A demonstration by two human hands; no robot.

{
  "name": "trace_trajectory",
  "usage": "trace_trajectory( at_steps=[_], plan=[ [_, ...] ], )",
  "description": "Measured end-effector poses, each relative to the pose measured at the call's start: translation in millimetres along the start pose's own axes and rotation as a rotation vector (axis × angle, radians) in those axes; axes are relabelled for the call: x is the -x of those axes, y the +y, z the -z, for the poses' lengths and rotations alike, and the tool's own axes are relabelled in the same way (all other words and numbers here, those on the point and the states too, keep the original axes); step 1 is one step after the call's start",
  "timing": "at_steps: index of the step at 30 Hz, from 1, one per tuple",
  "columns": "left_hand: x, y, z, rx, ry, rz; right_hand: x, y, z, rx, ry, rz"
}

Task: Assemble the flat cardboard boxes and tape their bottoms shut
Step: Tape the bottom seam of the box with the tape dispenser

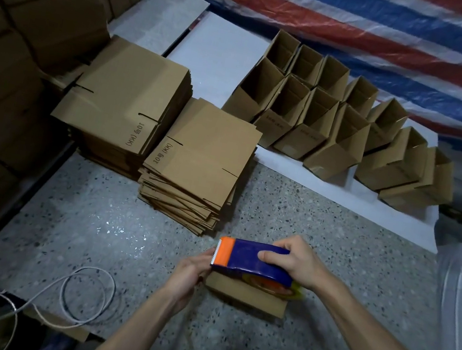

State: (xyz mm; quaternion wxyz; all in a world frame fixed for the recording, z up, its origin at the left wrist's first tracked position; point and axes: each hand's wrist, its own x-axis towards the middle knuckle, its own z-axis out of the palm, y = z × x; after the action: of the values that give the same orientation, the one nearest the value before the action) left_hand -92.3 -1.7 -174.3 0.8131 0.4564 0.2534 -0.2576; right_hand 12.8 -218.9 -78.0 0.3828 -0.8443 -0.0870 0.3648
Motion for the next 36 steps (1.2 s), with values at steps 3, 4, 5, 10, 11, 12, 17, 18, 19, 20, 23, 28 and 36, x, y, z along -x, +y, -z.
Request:
trace_trajectory(
  at_steps=[3, 4, 5, 10, 11, 12, 17, 18, 19, 20, 23, 28, 36],
  plan=[
    [-5.0, 1.1, -0.4, -0.115, 0.082, -0.012, 4.0, -7.1, 1.9, -0.037, -0.078, -0.002],
    [-5.9, 1.3, 0.2, -0.14, 0.113, -0.01, 5.8, -8.9, 2.7, -0.043, -0.101, -0.003],
    [-6.6, 0.2, 1.8, -0.157, 0.151, -0.006, 8.0, -9.9, 3.4, -0.045, -0.117, -0.007],
    [-6.9, -7.8, 9.3, -0.142, 0.307, 0.027, 23.5, -0.1, 8.4, -0.038, -0.137, -0.022],
    [-6.5, -7.7, 8.7, -0.139, 0.304, 0.031, 26.9, 3.0, 9.5, -0.055, -0.134, -0.027],
    [-6.4, -7.2, 7.6, -0.129, 0.298, 0.033, 30.0, 5.7, 11.1, -0.07, -0.13, -0.031],
    [-4.9, -9.8, 8.0, 0.007, 0.29, 0.041, 47.4, 17.2, 22.3, -0.095, -0.085, -0.045],
    [-2.7, -11.3, 8.2, 0.031, 0.284, 0.027, 48.6, 19.4, 22.7, -0.085, -0.078, -0.042],
    [0.2, -13.2, 8.1, 0.05, 0.282, 0.008, 48.5, 21.0, 22.5, -0.066, -0.067, -0.037],
    [3.3, -15.8, 8.3, 0.071, 0.282, -0.011, 47.4, 22.1, 21.9, -0.04, -0.053, -0.032],
    [8.5, -25.5, 14.1, 0.147, 0.29, -0.042, 43.1, 22.3, 18.8, 0.03, -0.045, -0.04],
    [1.8, -34.6, 10.0, -0.321, 0.366, -0.109, 31.2, 16.3, 14.8, 0.149, -0.055, -0.098],
    [6.4, -32.8, 26.7, -0.71, 0.249, 0.049, 18.4, 0.6, 21.8, 0.248, -0.111, -0.168]
  ],
)
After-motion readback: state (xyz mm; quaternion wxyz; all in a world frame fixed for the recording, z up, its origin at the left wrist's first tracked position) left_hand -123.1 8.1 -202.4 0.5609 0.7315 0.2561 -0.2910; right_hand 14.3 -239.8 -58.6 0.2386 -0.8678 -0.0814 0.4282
